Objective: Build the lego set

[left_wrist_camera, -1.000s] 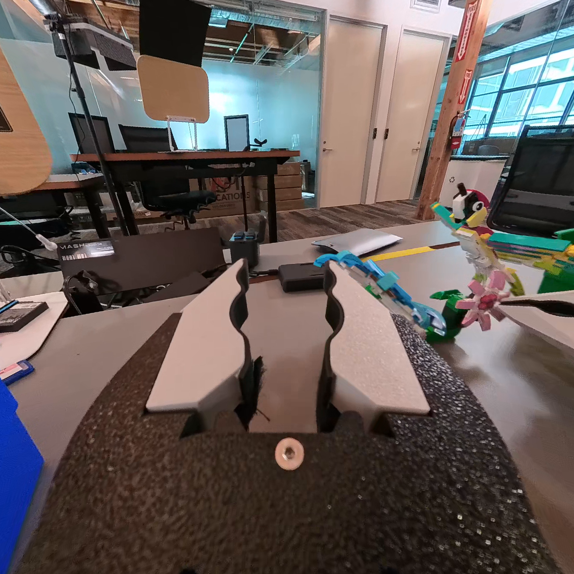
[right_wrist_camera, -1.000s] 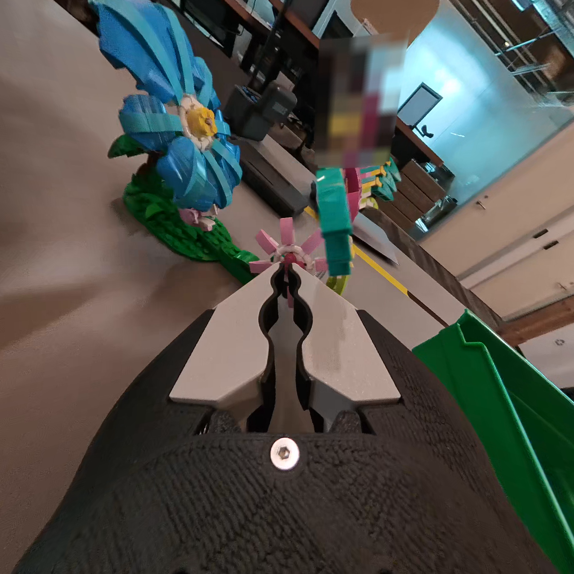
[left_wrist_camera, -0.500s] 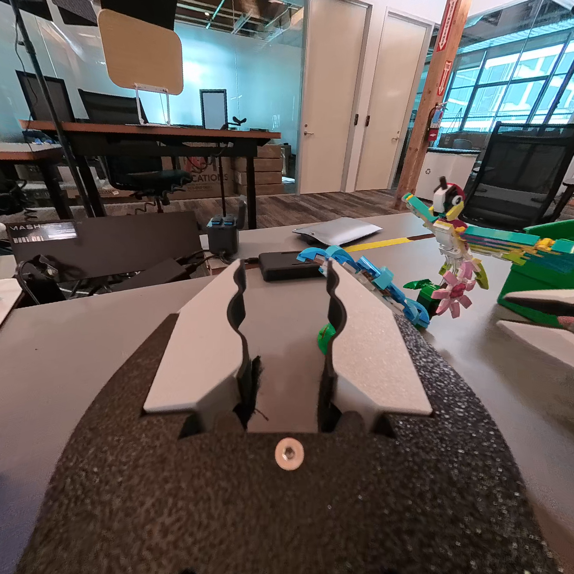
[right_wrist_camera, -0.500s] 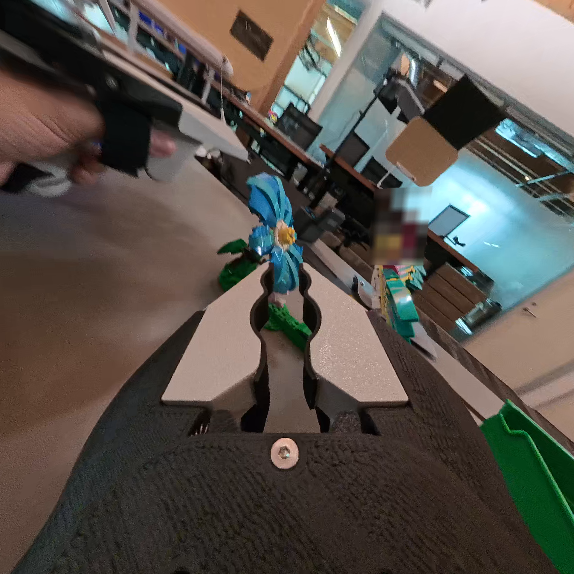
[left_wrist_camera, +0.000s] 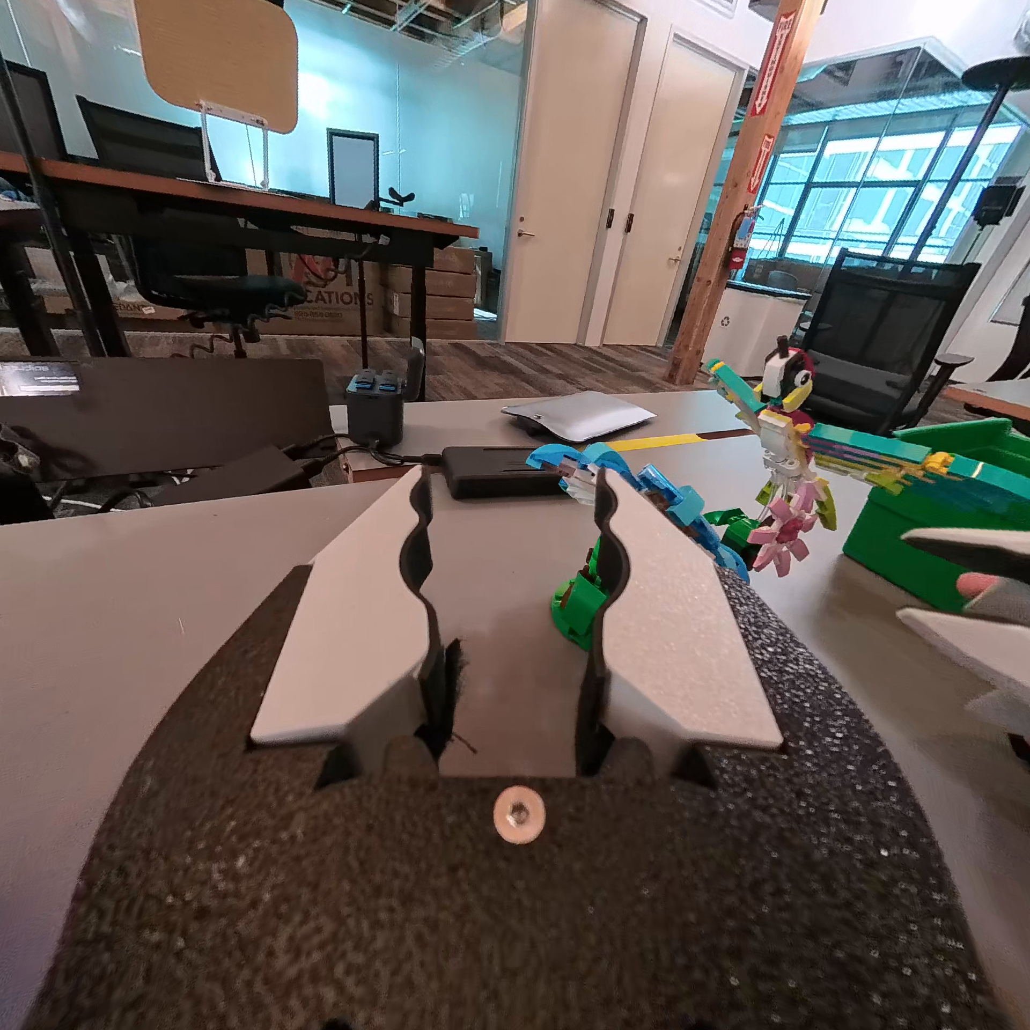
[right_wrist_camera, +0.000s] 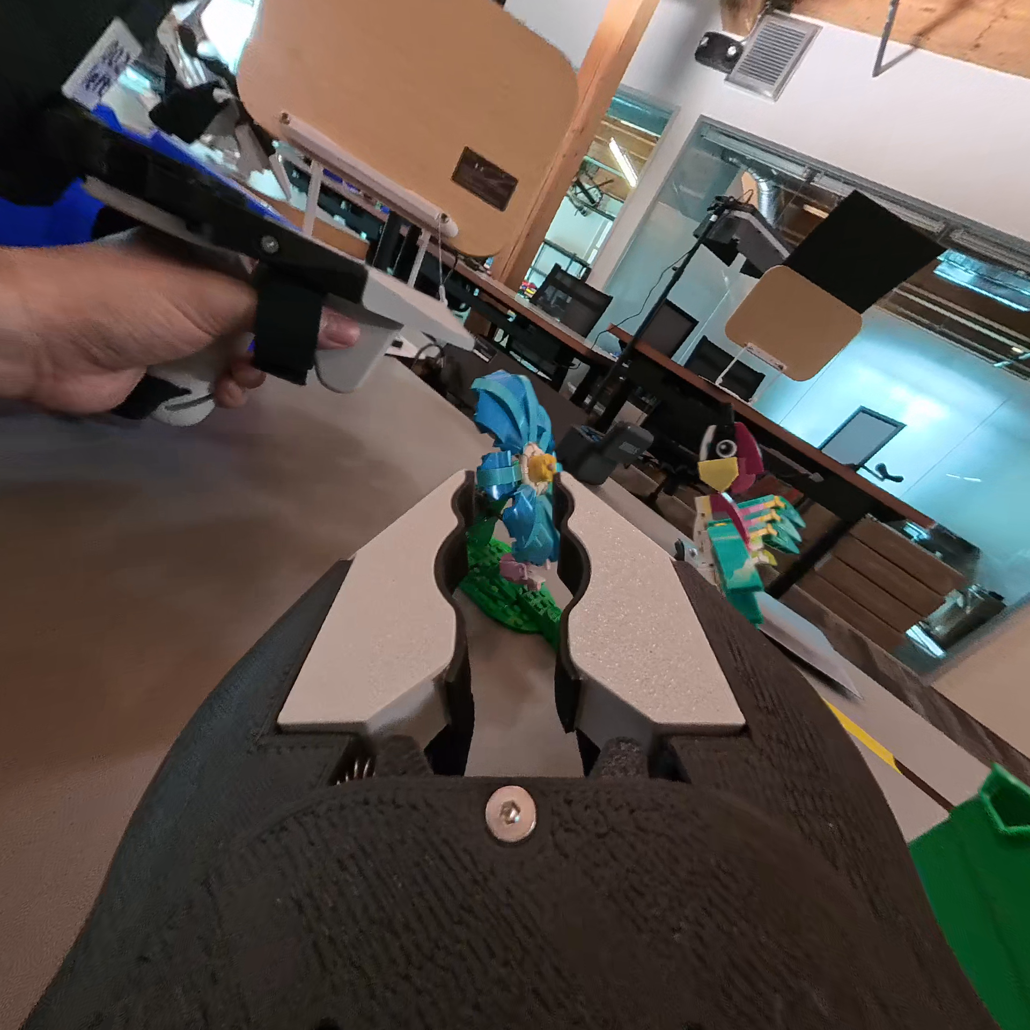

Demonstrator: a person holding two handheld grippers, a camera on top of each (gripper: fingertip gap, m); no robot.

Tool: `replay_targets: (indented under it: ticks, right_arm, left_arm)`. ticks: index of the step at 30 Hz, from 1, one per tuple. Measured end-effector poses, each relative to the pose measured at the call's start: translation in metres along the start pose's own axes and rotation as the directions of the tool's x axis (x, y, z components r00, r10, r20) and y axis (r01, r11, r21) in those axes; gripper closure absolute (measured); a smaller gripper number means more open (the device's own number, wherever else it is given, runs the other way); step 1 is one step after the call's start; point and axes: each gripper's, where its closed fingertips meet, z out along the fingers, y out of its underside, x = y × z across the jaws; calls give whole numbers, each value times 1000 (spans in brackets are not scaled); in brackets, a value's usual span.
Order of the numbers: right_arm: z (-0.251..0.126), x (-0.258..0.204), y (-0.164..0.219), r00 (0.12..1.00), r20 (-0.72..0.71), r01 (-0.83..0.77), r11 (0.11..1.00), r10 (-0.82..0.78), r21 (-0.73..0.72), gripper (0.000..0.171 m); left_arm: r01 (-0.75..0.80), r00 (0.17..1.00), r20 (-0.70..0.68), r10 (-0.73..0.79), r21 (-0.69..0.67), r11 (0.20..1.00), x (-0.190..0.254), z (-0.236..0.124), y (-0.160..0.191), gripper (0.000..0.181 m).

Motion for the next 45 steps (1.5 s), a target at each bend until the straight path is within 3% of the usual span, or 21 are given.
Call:
replay_targets:
  ticks: [11,16,22,26,30,38,45]
  right_arm:
    - [4,-6,6,997,10,78,996,-78,-38,147]
    - [5,-2,6,996,-20,84,995,-85,-46,147]
    - [-12,6,-28,967,-147,222,972,-209,81,140]
    - [-25,30,-41,949,-275,197,973,-157,123,114]
    - [-27,61,-23,932,-358,84,994,-55,67,88]
    - [-9,83,32,920,-391,-45,989,-15,-143,88]
    - [-18,68,-13,917,-394,78,997,-65,17,95]
  left_arm:
    - [-131,991,-54,124,-155,979,6,6,24,126]
    - [-293,955,-127,268,-259,921,14,7,45,126]
    - [-243,960,-218,178,-322,915,28,8,61,119]
    - [-215,957,-259,130,-335,917,36,7,64,115]
    - [-228,949,-287,128,-349,909,43,8,69,110]
    - [-224,942,-320,106,-361,905,57,13,77,108]
    - [-265,926,-344,156,-296,918,59,26,70,117]
